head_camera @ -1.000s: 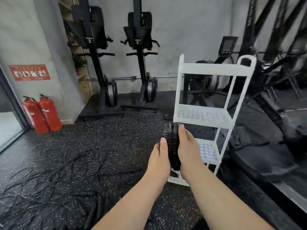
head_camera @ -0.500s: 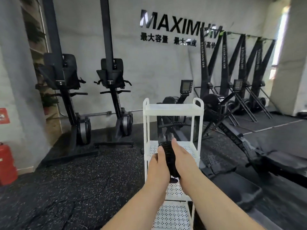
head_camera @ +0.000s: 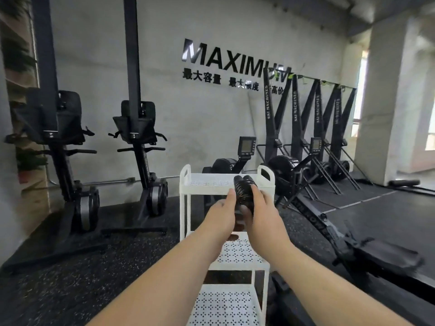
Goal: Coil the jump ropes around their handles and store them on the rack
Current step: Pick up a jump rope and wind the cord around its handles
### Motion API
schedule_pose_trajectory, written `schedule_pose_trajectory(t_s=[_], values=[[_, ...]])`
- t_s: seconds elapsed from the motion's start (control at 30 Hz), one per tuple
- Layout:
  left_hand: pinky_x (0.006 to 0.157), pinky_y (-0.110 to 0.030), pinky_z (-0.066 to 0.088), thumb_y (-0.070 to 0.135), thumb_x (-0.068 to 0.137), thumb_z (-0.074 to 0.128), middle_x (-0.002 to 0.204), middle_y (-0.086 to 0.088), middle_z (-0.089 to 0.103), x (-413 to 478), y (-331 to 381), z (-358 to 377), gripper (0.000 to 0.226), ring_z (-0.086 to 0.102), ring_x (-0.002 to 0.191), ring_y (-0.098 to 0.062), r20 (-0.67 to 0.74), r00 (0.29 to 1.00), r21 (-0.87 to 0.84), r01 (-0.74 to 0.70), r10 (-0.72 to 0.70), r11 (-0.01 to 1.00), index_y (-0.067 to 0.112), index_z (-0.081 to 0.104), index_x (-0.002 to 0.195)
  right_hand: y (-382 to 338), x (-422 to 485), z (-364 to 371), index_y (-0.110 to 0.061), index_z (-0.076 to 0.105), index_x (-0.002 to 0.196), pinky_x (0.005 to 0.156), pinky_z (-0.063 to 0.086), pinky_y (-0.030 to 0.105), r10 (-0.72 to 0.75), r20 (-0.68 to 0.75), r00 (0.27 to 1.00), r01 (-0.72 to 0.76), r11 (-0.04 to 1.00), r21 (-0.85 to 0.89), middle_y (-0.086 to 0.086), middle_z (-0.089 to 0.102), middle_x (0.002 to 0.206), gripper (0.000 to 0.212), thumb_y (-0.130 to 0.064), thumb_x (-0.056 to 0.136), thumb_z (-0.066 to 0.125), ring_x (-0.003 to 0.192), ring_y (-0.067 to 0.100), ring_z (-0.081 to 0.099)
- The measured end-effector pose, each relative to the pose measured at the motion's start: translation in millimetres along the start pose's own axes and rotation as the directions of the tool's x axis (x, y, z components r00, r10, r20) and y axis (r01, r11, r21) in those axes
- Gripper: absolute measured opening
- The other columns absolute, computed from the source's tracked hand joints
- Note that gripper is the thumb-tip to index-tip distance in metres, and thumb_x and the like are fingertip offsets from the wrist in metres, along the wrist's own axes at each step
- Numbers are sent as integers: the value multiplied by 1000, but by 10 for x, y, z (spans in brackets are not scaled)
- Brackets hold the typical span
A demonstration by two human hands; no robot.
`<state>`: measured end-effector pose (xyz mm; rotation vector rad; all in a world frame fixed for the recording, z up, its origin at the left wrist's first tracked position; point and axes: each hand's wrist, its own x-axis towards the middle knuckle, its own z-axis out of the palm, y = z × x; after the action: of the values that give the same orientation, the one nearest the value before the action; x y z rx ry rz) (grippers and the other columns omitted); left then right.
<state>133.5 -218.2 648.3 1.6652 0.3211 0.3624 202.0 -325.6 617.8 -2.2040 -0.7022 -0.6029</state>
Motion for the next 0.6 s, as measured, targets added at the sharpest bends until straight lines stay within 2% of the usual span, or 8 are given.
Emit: schedule_pose_trajectory(t_s=[0.07, 0.13, 0.2, 0.27, 0.33, 0.43, 0.5, 0.6], values=[[99, -42, 57, 64, 109, 35, 121, 5, 69, 195, -30, -53, 52, 67, 109, -17, -22, 994, 172, -102, 107, 980, 27, 59, 138, 102, 452, -20, -17, 33, 159, 84, 54, 40, 38, 25, 999, -34, 991, -126, 12, 52, 142, 53, -36, 112, 46, 103, 27, 63], [102, -37, 50, 57, 109, 43, 131, 8, 64, 365, -75, -152, 50, 61, 116, -15, -12, 974, 427, -199, 226, 882, 26, 52, 147, 175, 894, -47, -13, 37, 154, 89, 53, 43, 77, 83, 994, -54, 967, -249, 16, 54, 138, 49, -35, 112, 47, 110, 34, 63], [107, -40, 49, 52, 108, 50, 146, 6, 57, 502, -98, -263, 54, 55, 128, -18, 51, 942, 665, -279, 331, 693, 26, 44, 155, 199, 1261, -70, -11, 43, 149, 93, 53, 44, 88, 137, 987, -35, 937, -348, 16, 55, 138, 44, -34, 111, 48, 117, 36, 62], [118, -47, 42, 51, 107, 54, 160, 3, 45, 643, -111, -368, 63, 45, 144, -23, 130, 917, 818, -314, 376, 481, 27, 35, 162, 230, 1550, -44, -11, 46, 146, 96, 54, 44, 77, 197, 977, 15, 903, -429, 15, 58, 134, 40, -30, 112, 49, 117, 34, 60], [128, -49, 30, 53, 106, 53, 172, 1, 28, 812, -120, -471, 72, 28, 156, -25, 173, 906, 903, -303, 386, 306, 27, 25, 167, 295, 1757, 50, -13, 49, 146, 104, 52, 48, 64, 211, 975, 52, 864, -501, 13, 58, 132, 39, -32, 113, 47, 119, 33, 59], [132, -48, 11, 54, 106, 53, 179, -2, 6, 1060, -132, -612, 83, 5, 164, -27, 202, 885, 958, -268, 420, 103, 24, 10, 170, 472, 1978, 256, -18, 58, 133, 124, 28, 54, 48, 113, 992, 37, 762, -647, 10, 66, 130, 37, -43, 109, 46, 135, 33, 50], [134, -50, 4, 55, 105, 54, 179, -4, 0, 1212, -156, -694, 89, -2, 165, -28, 231, 886, 968, -250, 403, -6, 21, 3, 171, 553, 2062, 353, -20, 63, 125, 127, 20, 56, 137, 131, 982, -9, 724, -690, 8, 67, 123, 30, -39, 103, 56, 137, 32, 48], [134, -52, 3, 56, 104, 54, 179, -5, 6, 1368, -252, -764, 92, 3, 165, -30, 244, 904, 970, -233, 352, -74, 20, 1, 171, 531, 2102, 332, -20, 64, 103, 124, 25, 58, 209, 108, 972, -76, 711, -699, 1, 57, 90, 26, -43, 92, 69, 125, 33, 54]])
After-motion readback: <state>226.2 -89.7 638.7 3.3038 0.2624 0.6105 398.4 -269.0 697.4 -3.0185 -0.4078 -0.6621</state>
